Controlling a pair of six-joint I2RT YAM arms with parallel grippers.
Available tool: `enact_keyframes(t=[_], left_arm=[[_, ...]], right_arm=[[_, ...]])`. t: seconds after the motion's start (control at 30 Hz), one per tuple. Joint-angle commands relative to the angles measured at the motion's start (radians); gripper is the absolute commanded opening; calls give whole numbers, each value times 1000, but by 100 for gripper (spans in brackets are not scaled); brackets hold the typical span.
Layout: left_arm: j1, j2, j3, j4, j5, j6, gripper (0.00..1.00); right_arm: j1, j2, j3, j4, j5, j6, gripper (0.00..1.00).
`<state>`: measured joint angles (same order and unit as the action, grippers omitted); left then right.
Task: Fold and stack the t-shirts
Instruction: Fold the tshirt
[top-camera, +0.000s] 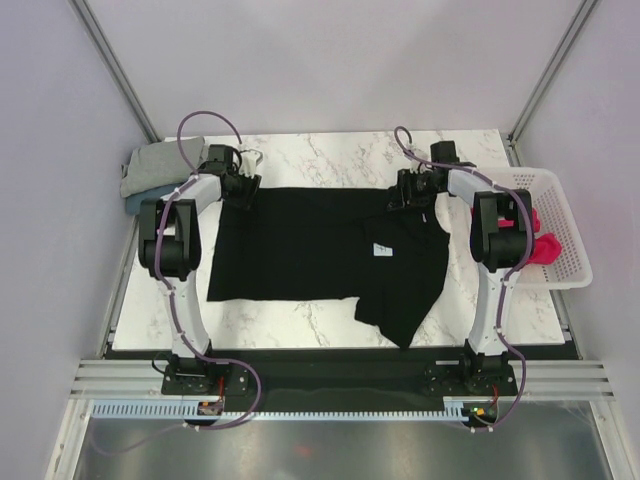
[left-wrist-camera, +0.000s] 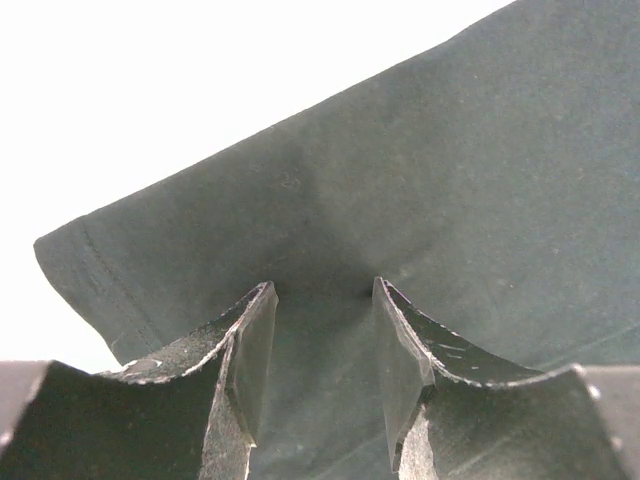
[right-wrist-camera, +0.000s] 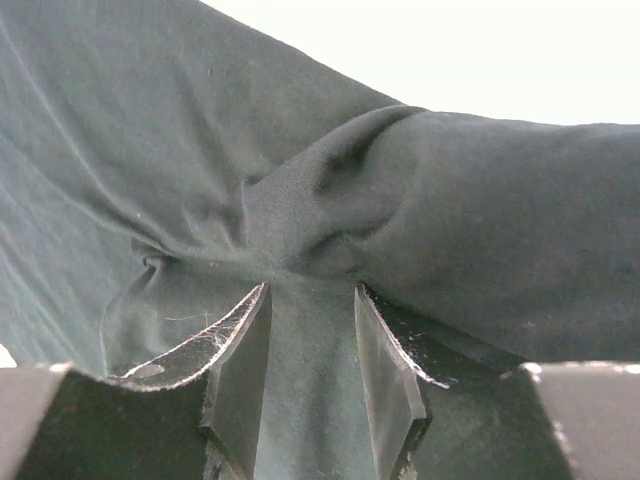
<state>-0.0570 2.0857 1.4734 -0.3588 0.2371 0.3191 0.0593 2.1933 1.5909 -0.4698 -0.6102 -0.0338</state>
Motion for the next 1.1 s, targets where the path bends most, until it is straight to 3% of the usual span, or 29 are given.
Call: enact_keyframes(t=[0.0, 0.3, 0.47, 0.77, 1.07], left_arm=[[6, 75, 116, -72, -16, -40, 52], [8, 247, 407, -169, -18, -72, 52], [8, 281, 507, -197, -4, -81, 51], [5, -71, 226, -118, 79, -107, 52], [5, -150, 12, -175, 232, -132, 52]], right_arm=[[-30, 83, 91, 22, 108, 29, 48], [-53, 239, 357, -113, 141, 17, 49], [-55, 185, 351, -132, 86, 25, 49], [-119, -168, 98, -73, 98, 22, 49], [-124, -253, -74, -107, 101, -3, 49]])
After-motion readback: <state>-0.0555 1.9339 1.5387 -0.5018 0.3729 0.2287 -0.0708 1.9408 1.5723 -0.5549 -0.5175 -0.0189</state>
